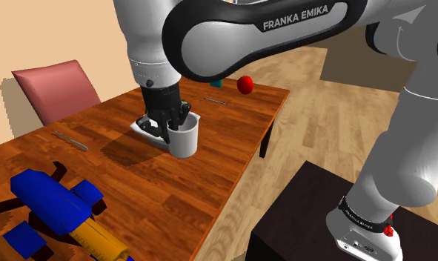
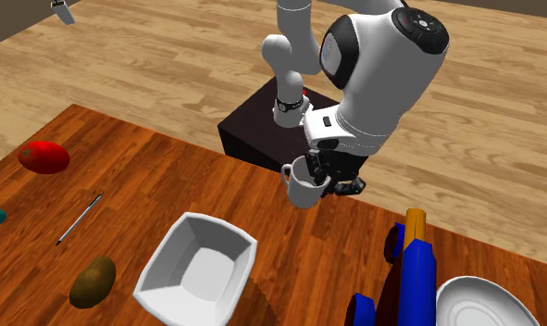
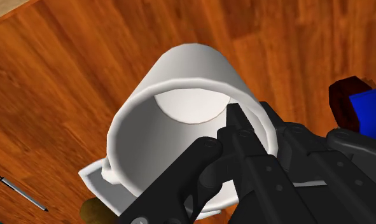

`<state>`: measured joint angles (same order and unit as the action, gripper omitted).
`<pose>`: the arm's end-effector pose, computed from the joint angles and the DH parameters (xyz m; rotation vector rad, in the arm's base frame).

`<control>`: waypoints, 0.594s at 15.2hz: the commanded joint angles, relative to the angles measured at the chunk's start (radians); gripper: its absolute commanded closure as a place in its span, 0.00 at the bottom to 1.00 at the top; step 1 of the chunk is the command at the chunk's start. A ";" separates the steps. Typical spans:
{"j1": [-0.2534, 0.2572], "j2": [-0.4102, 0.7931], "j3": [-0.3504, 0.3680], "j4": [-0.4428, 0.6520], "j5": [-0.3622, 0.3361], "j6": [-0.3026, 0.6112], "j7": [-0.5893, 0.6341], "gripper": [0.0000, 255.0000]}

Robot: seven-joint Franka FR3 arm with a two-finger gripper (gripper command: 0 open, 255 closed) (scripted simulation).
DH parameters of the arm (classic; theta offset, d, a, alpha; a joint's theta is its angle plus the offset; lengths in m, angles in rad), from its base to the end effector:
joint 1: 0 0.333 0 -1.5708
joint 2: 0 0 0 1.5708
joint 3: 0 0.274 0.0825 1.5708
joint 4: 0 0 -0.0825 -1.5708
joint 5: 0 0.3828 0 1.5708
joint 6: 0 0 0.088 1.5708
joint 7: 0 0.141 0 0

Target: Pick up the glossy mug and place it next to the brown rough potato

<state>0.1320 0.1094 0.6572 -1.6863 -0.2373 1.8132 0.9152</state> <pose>0.4437 0.3932 0.4665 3.0533 -0.1189 0.2317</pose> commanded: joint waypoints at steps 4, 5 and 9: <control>-0.063 -0.006 -0.046 -0.005 0.013 0.020 -0.110 1.00; -0.076 -0.004 -0.055 -0.003 0.014 0.024 -0.132 1.00; -0.123 0.015 -0.093 0.019 0.013 0.034 -0.217 1.00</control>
<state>0.0247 0.1198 0.5762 -1.6748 -0.2253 1.8451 0.7270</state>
